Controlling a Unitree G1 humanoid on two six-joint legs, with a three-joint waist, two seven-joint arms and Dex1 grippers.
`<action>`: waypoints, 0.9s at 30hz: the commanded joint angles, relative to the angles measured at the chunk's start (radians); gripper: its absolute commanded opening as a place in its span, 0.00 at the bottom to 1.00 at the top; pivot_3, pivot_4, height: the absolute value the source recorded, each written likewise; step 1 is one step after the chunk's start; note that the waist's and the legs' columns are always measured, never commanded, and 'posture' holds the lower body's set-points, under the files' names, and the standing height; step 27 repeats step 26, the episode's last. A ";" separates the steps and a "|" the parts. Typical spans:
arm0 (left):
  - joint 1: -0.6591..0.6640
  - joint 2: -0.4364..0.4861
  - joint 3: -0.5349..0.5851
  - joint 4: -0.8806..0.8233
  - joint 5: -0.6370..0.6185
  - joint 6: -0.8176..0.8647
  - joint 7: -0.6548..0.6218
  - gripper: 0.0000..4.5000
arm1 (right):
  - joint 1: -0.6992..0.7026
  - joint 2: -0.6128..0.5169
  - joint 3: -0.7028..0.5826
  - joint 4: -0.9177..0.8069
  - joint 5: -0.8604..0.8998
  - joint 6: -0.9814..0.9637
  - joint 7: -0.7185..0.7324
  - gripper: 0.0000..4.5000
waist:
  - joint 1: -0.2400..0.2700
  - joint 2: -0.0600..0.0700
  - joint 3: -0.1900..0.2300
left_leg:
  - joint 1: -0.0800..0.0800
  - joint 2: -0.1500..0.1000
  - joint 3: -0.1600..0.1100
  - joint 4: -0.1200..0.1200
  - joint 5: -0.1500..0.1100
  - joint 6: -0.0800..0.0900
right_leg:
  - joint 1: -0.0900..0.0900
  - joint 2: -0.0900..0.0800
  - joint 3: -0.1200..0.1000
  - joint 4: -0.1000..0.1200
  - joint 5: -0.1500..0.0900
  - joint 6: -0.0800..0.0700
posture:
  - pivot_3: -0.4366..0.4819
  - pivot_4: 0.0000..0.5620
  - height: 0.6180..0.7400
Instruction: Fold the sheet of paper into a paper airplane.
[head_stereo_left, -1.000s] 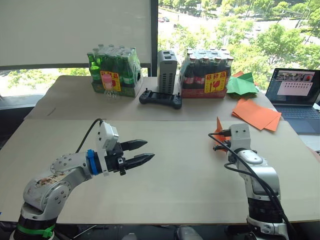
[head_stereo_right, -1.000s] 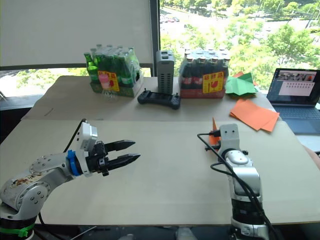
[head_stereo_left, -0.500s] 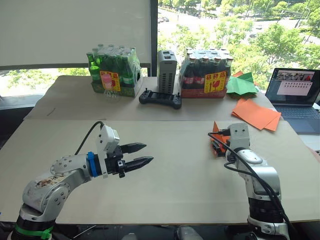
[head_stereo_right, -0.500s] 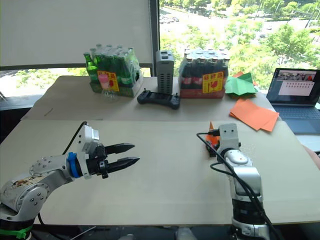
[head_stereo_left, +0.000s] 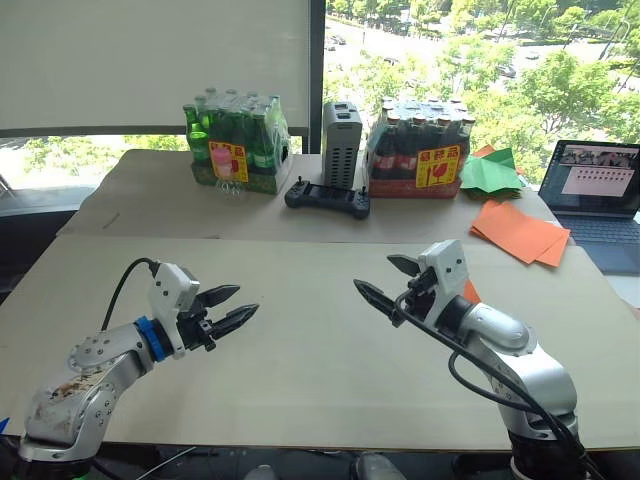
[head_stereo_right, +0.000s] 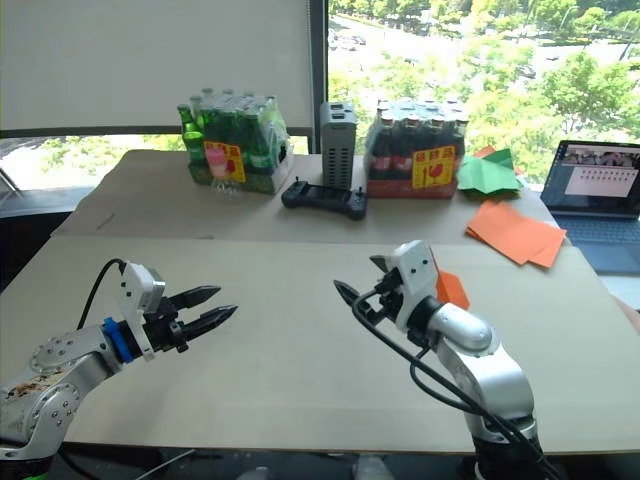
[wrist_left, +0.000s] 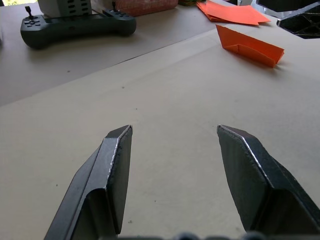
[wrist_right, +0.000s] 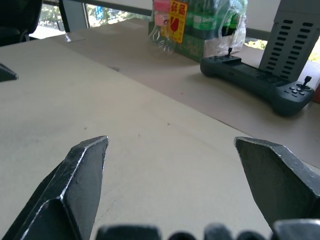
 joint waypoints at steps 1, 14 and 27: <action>-0.007 -0.017 0.050 -0.010 -0.030 -0.032 -0.004 0.63 | 0.040 -0.015 0.011 0.035 -0.035 -0.102 -0.003 0.99 | 0.000 0.000 0.000 | 0.000 0.000 0.000 0.000 0.000 0.000 | 0.000 0.000 0.000 0.000 0.000 0.000 | 0.48 0.27 0.94; -0.039 -0.026 0.038 0.060 -0.008 -0.069 -0.017 0.63 | 0.062 -0.012 0.011 0.079 -0.031 -0.132 -0.023 0.99 | -0.001 0.000 0.000 | 0.000 0.001 0.000 0.000 0.000 0.000 | 0.000 0.001 0.000 0.001 0.000 0.000 | 0.48 0.27 0.94; -0.043 -0.027 0.022 0.078 0.035 -0.102 -0.024 0.63 | 0.068 -0.016 0.029 0.081 -0.036 -0.121 -0.033 0.99 | -0.001 0.000 0.000 | 0.001 0.001 0.000 0.000 0.000 0.000 | 0.000 0.001 0.000 0.001 0.000 0.000 | 0.48 0.27 0.94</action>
